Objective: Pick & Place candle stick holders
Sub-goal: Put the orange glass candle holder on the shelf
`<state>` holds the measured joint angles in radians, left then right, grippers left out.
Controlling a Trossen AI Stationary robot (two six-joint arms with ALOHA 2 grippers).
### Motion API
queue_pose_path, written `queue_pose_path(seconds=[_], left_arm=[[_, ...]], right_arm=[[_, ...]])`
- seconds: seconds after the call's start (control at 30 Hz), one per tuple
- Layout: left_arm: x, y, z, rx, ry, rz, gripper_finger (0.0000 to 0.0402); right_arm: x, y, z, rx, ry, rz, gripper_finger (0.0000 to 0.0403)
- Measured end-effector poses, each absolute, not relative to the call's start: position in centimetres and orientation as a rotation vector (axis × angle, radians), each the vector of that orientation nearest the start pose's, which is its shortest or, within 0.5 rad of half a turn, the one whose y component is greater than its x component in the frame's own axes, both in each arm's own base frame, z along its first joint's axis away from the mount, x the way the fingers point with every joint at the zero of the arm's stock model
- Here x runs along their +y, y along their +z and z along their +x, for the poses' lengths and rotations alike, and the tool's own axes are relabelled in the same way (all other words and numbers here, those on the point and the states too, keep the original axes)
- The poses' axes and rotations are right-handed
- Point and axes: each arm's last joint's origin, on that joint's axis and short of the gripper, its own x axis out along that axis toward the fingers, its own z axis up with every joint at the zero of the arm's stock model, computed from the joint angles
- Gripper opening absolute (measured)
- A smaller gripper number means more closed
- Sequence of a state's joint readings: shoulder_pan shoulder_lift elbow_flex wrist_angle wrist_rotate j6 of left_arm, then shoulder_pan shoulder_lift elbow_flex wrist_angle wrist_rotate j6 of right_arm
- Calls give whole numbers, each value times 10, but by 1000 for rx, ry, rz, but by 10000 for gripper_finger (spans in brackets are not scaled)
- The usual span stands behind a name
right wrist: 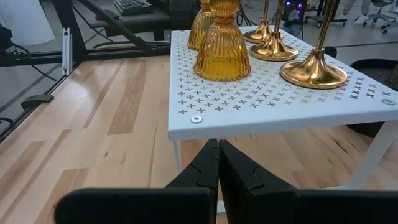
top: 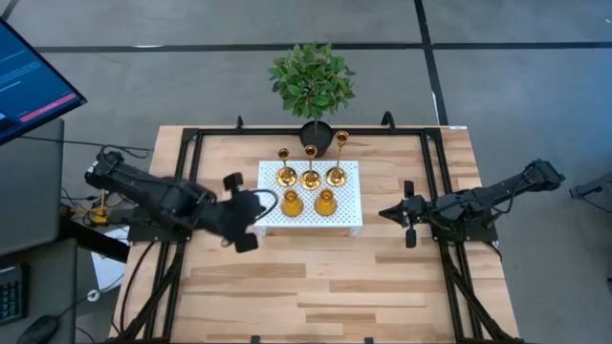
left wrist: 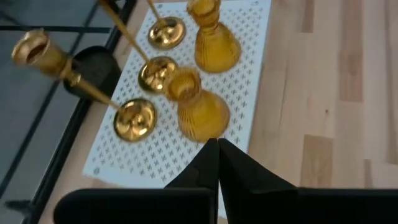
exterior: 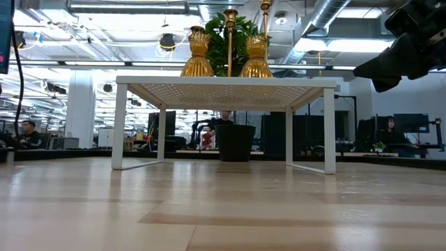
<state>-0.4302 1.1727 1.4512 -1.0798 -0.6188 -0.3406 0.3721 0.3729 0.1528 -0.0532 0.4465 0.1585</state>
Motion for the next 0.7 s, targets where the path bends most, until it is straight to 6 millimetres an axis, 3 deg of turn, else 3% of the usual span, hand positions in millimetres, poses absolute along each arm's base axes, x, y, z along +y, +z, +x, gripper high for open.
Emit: queue_pose_path(seconds=[0.33,0.7], left_arm=[[-89,341,175,403,376,84,4],[-80,265,182,158,555,37,3]], right_arm=[[30,180,113,239,-128,45,0],[29,180,113,233,-149,77,0]])
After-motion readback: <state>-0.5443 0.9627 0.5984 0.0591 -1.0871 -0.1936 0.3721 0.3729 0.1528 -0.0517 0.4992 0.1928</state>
